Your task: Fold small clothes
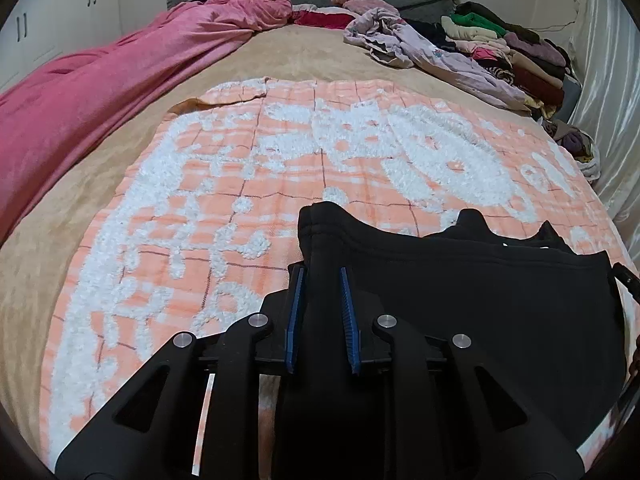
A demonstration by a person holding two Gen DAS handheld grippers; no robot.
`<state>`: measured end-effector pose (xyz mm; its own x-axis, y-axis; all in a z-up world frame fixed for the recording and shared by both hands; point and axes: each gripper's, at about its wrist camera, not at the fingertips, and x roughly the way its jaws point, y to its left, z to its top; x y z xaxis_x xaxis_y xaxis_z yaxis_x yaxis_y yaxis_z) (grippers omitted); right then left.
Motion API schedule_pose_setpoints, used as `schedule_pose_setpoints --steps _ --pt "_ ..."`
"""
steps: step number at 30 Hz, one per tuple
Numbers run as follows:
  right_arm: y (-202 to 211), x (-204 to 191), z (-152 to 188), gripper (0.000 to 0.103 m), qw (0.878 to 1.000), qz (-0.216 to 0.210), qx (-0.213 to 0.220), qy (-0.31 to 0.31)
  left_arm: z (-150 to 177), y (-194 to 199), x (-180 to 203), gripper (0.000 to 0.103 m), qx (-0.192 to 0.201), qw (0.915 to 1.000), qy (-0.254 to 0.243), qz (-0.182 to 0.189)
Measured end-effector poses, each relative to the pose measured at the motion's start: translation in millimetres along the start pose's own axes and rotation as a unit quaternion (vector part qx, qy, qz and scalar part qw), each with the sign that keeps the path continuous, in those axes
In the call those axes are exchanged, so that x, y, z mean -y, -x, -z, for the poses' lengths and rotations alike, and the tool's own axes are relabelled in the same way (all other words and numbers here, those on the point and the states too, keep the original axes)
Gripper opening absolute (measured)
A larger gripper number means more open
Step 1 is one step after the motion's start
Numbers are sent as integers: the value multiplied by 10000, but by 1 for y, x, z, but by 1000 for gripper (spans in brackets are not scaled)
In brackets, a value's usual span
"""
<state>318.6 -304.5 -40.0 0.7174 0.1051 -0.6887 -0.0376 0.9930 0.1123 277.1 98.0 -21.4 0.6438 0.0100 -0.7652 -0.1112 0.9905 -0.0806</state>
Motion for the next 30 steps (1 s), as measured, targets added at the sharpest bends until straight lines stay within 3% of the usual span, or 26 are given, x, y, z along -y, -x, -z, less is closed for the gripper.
schedule_pose_setpoints --steps 10,18,30 --pt "20 8 -5 72 9993 -177 239 -211 2 17 6 13 56 10000 -70 -22" --pt "47 10 -6 82 9973 -387 490 -383 8 35 16 30 67 9998 -122 129" --pt "122 -5 4 92 9906 -814 1035 -373 16 77 28 42 162 9985 -254 448"
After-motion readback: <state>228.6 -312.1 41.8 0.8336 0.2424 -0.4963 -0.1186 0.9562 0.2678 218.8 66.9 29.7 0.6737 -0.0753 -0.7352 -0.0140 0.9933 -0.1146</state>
